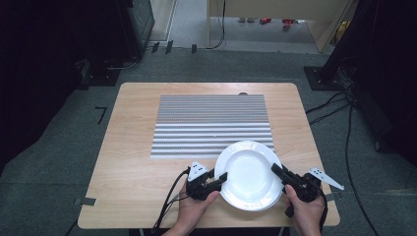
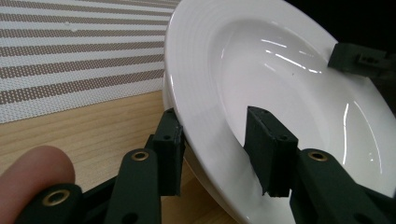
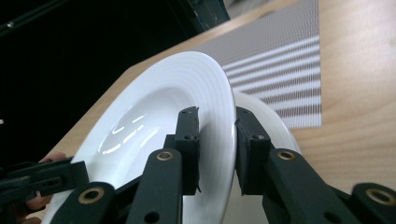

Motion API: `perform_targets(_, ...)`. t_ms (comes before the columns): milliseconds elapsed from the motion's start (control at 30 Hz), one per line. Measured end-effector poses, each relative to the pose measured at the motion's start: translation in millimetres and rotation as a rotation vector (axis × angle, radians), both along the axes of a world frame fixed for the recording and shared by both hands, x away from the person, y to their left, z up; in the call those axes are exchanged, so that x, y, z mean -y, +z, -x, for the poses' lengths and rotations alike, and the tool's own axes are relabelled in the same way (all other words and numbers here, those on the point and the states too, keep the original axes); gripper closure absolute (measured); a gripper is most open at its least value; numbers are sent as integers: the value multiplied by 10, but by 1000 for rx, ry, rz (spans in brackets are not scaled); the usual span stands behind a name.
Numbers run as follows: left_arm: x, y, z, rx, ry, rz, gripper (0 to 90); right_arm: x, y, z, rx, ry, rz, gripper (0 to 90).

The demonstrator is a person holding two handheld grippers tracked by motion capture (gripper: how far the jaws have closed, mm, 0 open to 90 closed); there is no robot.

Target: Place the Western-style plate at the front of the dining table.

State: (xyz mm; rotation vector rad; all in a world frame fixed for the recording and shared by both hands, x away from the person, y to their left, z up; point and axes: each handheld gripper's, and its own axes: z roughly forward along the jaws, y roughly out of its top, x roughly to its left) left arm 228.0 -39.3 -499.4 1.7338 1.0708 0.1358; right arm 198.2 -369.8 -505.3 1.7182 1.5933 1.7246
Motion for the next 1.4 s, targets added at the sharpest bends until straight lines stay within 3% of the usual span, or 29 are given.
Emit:
perform_targets(200,-37,-5,-21,-19,4,39,620,-28,-8,-5,-46,-7,-20,744)
perform_targets(300,-61,7,-28,-30,1,74,643,-49,-1,-7,-46,-15,-20,741)
perform_targets(600,-88,30,-38,-39,-4,86,670,-68,18,-15,-58,-29,-48,743)
perform_targets(767,-148,44,-68,-62,5,117,689,-92,51,-38,-56,-21,-60,747)
perform_targets(967,-269,98,-102,-77,19,134,701,-205,88,-100,-66,-16,-66,746)
perform_targets(1067,-353,136,-135,-81,-2,168,716,-244,119,-135,-72,-8,-77,744)
perform_targets(1400,-589,222,-267,-97,24,190,727,-433,260,-324,-64,34,-74,752)
